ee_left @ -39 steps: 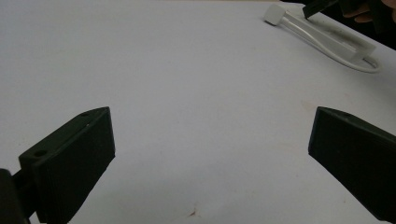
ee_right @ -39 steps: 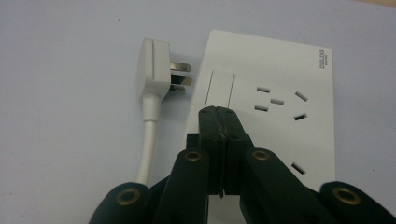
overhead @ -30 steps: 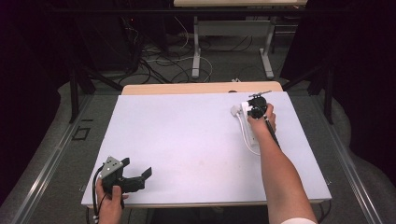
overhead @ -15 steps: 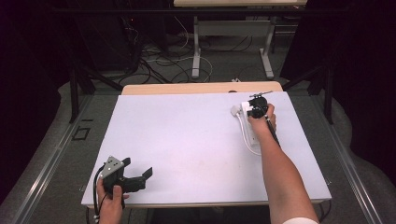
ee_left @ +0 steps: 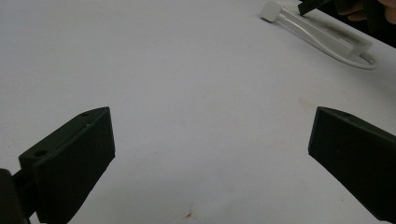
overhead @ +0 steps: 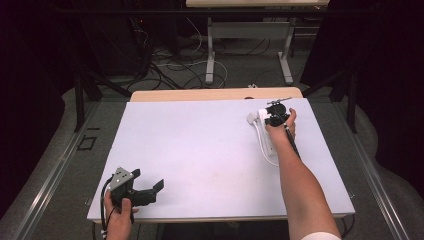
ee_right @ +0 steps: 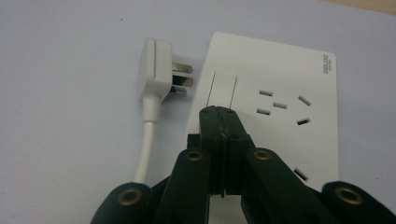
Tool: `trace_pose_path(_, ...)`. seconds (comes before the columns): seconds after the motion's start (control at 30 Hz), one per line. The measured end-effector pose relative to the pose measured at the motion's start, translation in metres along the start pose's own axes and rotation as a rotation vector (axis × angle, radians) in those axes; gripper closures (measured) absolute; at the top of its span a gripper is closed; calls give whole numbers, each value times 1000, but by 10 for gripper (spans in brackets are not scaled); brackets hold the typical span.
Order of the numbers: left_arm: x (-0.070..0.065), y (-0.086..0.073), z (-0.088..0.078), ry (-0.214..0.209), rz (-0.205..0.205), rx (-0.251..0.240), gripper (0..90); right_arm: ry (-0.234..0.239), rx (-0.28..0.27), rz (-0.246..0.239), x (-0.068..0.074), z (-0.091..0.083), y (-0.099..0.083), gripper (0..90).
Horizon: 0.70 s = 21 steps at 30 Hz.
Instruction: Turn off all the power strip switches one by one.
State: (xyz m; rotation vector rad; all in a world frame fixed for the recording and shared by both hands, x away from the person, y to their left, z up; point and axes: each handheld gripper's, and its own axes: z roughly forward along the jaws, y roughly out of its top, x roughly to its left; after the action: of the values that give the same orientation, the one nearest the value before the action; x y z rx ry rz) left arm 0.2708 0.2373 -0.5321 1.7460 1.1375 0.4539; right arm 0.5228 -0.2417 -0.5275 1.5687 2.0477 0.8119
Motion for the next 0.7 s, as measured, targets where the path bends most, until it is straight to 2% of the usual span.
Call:
trace_pose_path(0.27,0,0,0,1,0,1,4,21,-6,2,1,-1,2,900)
trace_pose_path(0.37,0,0,0,2,1,2,4,28,-16,-26,0,1,3,900)
trace_pose_path(0.47,1,0,0,3,-5,-4,4,31,-33,-4,-1,1,4,900)
trace_pose_path(0.5,0,-1,1,4,-21,-12,4,32,-42,-4,-2,0,5,900)
trace_pose_path(0.53,1,-1,0,4,-15,-4,4,36,-52,-2,-2,0,5,900)
trace_pose_path(0.7,1,0,-1,8,-18,-5,4,34,-60,-27,-4,0,9,900)
